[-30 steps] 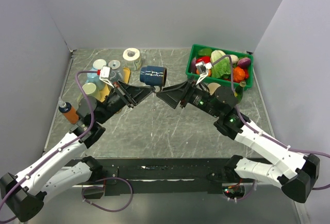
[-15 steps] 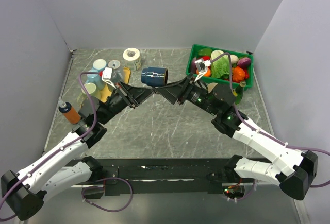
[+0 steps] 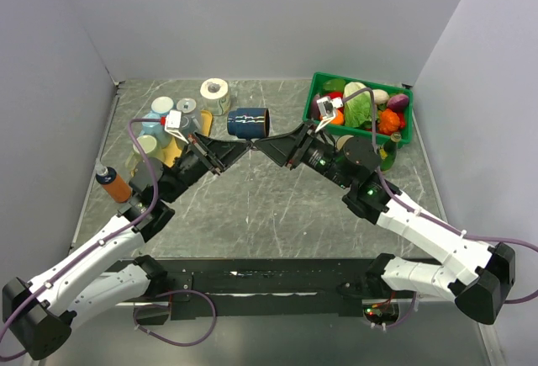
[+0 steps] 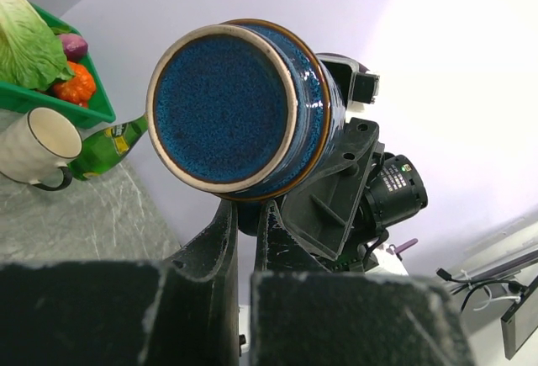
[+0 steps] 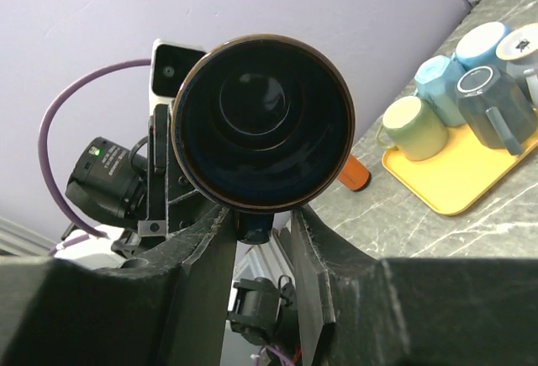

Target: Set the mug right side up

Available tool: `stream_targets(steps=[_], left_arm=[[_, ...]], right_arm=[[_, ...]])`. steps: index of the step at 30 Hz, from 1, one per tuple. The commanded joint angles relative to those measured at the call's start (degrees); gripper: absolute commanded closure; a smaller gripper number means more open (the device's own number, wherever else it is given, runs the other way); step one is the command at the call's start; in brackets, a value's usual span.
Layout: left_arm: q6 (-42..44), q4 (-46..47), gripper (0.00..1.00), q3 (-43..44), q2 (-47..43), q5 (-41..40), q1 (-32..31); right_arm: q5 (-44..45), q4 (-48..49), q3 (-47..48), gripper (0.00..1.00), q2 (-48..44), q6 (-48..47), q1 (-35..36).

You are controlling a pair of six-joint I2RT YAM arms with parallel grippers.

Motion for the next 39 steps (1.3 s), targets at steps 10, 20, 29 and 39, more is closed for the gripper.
stream_targets(steps=[10,20,29,39], left_arm=[[0.34,6.14,0.99,-0.15,1.59,3.96,-0.83],[2.71,1.68,0.89,1.87,1.32,4.05,-0.83],[8.07,-7.47,0.31,6.0,2.55,4.05,-0.83],[10.97,-17.05,0.03,7.24,2.82,-1.3,-0.83]], right_arm=[[4.28,2.77,2.71,0.77,1.8,3.68,-0.1],[8.49,1.18,1.66,1.0,0.66,2.8,-0.19],[17.88,-5.31,-0.97,1.0,-2.5,-1.15,-0.27],[31.85,-19.19,-2.22,1.0,-5.67,-10.37,-1.5]])
